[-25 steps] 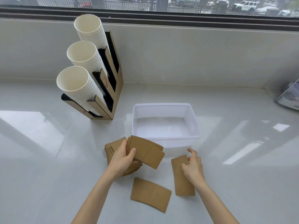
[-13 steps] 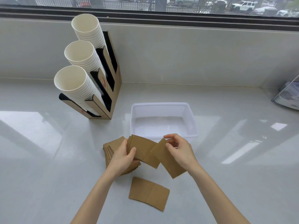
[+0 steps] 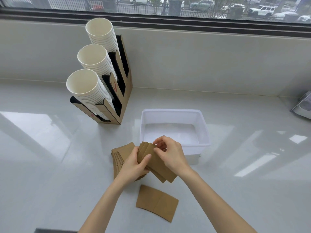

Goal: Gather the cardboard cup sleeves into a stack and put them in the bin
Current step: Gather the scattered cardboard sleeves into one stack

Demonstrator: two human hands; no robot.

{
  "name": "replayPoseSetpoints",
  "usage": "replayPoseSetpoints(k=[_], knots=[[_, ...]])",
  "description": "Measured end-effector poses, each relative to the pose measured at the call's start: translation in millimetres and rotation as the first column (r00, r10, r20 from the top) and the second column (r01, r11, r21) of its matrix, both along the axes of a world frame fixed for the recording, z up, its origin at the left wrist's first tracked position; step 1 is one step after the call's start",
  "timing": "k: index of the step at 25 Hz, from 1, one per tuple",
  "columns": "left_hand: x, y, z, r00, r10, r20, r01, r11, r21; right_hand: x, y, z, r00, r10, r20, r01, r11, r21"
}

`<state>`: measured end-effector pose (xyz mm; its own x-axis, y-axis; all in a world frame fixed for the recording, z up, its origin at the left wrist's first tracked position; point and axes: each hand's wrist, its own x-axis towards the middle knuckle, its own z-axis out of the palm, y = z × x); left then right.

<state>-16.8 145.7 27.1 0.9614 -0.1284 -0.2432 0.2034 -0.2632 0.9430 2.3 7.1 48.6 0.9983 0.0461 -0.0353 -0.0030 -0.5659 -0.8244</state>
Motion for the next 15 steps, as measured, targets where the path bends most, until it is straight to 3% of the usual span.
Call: replayPoseSetpoints(k=[6, 12, 15], knots=[[1, 3, -3, 0.998, 0.009, 0.059, -0.014, 0.995, 0.099, -5, 3, -3, 0.998, 0.051, 0.037, -0.05, 0.999, -0.016], [1, 21, -3, 0.99, 0.143, 0.009, -0.143, 0.989, 0.049, -22, -12, -14, 0.999, 0.017, 0.039, -0.019, 0.998, 0.053], [4, 31, -6, 0.975, 0.222, -0.018, -0.221, 0.975, 0.03, -37, -24, -28, 0.993, 0.088, -0.084, -0.095, 0.992, -0.086]])
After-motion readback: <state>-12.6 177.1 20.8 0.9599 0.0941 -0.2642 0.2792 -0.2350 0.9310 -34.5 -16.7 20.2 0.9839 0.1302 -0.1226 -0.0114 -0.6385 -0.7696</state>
